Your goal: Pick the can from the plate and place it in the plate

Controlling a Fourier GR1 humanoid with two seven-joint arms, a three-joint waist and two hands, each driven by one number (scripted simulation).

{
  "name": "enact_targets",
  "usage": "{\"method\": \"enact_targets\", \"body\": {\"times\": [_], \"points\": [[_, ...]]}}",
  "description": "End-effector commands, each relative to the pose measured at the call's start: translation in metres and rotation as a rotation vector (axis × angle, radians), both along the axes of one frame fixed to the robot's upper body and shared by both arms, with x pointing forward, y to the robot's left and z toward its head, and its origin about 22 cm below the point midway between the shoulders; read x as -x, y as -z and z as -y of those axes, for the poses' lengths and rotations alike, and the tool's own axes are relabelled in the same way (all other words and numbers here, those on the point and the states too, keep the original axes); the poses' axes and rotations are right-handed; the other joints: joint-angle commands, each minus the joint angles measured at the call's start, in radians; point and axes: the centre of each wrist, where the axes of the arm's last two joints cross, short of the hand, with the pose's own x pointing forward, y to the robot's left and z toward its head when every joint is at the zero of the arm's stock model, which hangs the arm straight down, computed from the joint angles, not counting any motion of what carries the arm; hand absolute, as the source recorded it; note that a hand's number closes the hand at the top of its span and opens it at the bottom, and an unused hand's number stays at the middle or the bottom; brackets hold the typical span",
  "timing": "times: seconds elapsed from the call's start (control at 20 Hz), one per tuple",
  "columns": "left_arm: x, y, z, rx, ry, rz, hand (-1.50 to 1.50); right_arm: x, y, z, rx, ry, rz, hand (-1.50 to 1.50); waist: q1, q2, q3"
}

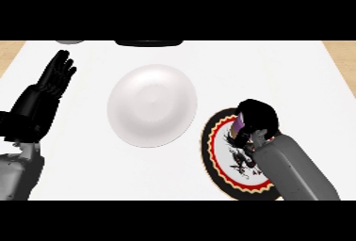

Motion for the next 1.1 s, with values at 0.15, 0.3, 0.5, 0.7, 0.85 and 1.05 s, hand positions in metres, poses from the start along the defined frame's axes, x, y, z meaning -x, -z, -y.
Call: {"method": "enact_targets", "body": {"times": [0.15,0.3,0.5,0.7,0.85,1.05], "points": [[-0.004,0.005,0.000,0.007,0.002,-0.001,0.00,-0.021,-0.006,0.083,0.085,-0.100,0.121,1.50,0.001,0.008,0.004],[0.002,0.008,0.002,0.005,-0.003,0.001,0.00,0.001,0.012,0.159,0.099,-0.195,0.160,1.50,0.002,0.014,0.006],[-0.014,-0.011,0.011,0.006,0.012,0.007,0.00,-0.017,0.000,0.187,0.134,-0.254,0.290,1.50,0.006,0.012,0.005],[-0.017,-0.018,-0.011,-0.018,-0.015,0.003,0.00,-0.026,-0.016,0.163,0.080,-0.305,0.414,1.50,-0.003,0.006,0.004],[0.001,-0.004,0.000,-0.001,-0.012,-0.005,0.00,-0.013,-0.040,0.162,-0.062,-0.382,0.463,1.50,-0.013,-0.002,0.003],[0.006,0.005,-0.007,0.004,-0.021,-0.007,0.00,-0.011,-0.064,0.147,-0.216,-0.501,0.597,1.50,-0.014,-0.003,0.003]]}}
